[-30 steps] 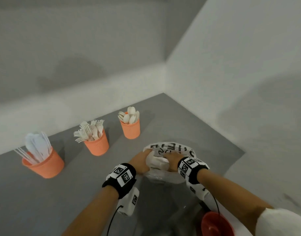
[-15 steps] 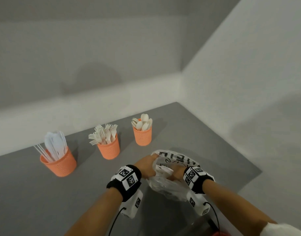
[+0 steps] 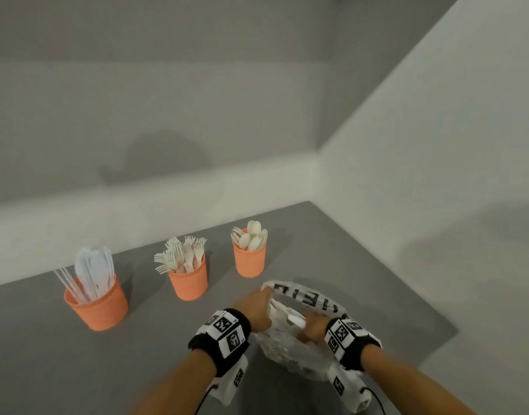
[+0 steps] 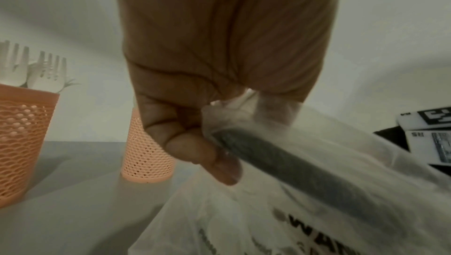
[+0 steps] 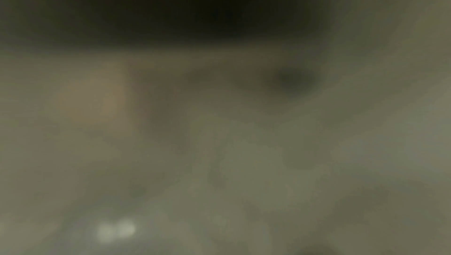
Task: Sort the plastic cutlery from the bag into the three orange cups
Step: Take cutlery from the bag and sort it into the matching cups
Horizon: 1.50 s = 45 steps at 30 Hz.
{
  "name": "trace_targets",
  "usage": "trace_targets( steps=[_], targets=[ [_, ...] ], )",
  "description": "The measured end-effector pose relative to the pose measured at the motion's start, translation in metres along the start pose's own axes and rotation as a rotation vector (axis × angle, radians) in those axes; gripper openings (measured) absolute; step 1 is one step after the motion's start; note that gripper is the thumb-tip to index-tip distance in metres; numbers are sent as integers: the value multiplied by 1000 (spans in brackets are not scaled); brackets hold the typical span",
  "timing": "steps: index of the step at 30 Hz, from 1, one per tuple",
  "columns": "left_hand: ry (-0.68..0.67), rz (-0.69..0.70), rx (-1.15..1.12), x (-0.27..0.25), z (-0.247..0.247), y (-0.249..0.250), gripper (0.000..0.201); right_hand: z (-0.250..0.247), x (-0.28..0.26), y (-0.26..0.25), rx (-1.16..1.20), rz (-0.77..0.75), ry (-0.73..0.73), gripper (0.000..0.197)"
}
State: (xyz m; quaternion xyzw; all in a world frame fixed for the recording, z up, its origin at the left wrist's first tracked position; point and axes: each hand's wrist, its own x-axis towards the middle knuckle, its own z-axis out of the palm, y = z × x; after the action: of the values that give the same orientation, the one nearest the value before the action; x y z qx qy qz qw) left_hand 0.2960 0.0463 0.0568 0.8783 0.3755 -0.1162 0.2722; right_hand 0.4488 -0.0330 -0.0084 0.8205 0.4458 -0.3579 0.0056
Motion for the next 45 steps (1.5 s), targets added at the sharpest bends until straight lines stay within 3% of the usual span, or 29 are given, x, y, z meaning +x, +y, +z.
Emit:
trace_targets(
  steps=[6, 19, 24, 26, 29, 32, 33, 36, 38, 40, 42, 45],
  targets=[
    [34, -42, -5, -1, 0, -7, 65, -5, -2, -2, -31, -54, 36, 64],
    [106, -5, -192, 4, 5, -4, 59, -19, -21, -4, 172, -262, 193, 16],
    [210, 11, -341, 13, 11, 7, 57, -49, -41, -15, 579, -370, 292, 22],
    [174, 61, -464, 12, 10, 10, 55, -65, -52, -22, 750, -405, 338, 26],
    [214, 133, -550, 6, 5, 8, 38, -91, -70, -35, 1010, -459, 410, 30],
    [398, 102, -787, -11, -5, 0, 19, -113, -83, -55, 1244, -531, 466, 32],
    [386, 60, -949, -18, -8, -4, 22, -116, -87, -65, 1308, -556, 468, 31],
    [112, -87, -1596, -38, -7, -15, 40, -111, -92, -97, 1437, -647, 425, 30],
    [24, -174, -1838, -45, -1, -22, 53, -96, -89, -121, 1426, -668, 409, 31],
    [58, -196, -1998, -50, -2, -28, 56, -73, -82, -143, 1354, -686, 406, 28],
    [132, -158, -2117, -57, -12, -33, 46, -46, -77, -161, 1319, -670, 380, 23],
    [193, -130, -2076, -66, -20, -41, 38, -16, -69, -181, 1409, -570, 333, 19]
  ],
)
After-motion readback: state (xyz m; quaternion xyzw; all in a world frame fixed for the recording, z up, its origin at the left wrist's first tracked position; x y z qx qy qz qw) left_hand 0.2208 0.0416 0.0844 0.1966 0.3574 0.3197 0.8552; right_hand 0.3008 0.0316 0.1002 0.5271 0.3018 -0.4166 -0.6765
